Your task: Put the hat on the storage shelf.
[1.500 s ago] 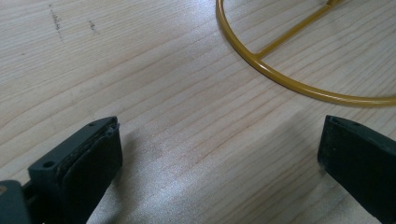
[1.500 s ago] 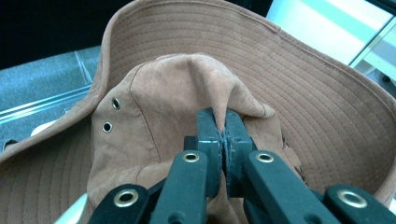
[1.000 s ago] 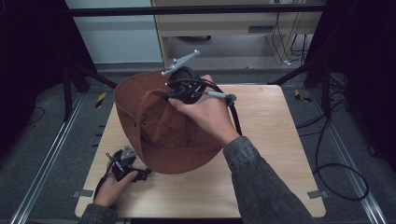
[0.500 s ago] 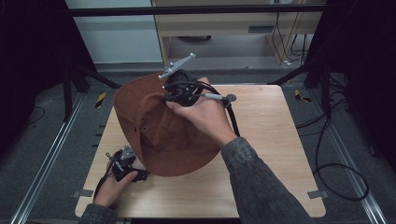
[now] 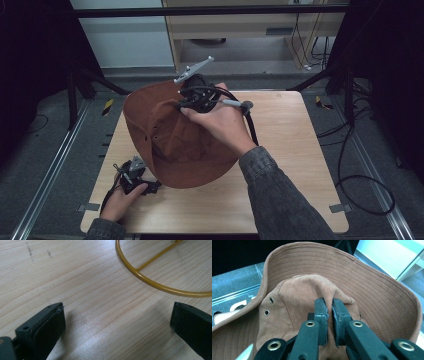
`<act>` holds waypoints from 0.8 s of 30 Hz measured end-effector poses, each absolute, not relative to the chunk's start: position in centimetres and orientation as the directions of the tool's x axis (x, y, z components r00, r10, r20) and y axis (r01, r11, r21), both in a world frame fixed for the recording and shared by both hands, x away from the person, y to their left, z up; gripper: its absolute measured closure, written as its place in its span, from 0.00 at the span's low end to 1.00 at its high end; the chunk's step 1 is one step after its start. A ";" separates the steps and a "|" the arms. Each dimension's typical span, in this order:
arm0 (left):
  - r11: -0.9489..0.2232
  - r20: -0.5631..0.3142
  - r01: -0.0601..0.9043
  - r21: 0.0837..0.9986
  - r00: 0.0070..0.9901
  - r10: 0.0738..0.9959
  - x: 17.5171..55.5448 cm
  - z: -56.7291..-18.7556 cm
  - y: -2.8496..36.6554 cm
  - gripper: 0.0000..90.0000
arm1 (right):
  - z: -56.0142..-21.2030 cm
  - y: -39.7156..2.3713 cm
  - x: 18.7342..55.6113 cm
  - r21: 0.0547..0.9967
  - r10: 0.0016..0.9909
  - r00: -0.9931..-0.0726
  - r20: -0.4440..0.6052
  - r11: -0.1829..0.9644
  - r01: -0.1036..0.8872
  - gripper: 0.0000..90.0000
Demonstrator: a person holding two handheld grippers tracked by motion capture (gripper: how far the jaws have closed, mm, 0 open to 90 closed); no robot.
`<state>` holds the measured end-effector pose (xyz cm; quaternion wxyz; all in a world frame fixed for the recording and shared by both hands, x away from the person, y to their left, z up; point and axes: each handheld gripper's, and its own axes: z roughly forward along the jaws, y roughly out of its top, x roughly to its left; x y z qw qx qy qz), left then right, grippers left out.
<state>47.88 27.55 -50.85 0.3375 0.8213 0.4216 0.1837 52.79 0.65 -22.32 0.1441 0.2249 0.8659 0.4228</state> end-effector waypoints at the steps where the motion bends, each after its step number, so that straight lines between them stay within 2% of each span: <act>1: -0.416 0.017 0.569 0.709 0.577 0.817 47.9 -50.9 27.6 0.00 | -22.4 0.6 52.8 0.798 0.512 -0.857 -0.056 0.539 0.270 0.93; 14: -0.417 0.017 0.568 0.710 0.577 0.817 47.9 -50.9 27.6 0.00 | -22.6 1.3 53.1 0.799 0.506 -0.861 -0.044 0.536 0.274 0.92; 18: -0.418 0.018 0.567 0.709 0.578 0.816 47.9 -50.9 27.6 0.00 | -22.8 1.1 53.0 0.798 0.499 -0.866 -0.036 0.536 0.276 0.87; 24: -0.418 0.017 0.568 0.709 0.578 0.816 47.9 -50.9 27.6 0.00 | -22.7 0.9 52.5 0.805 0.494 -0.869 -0.033 0.529 0.270 0.76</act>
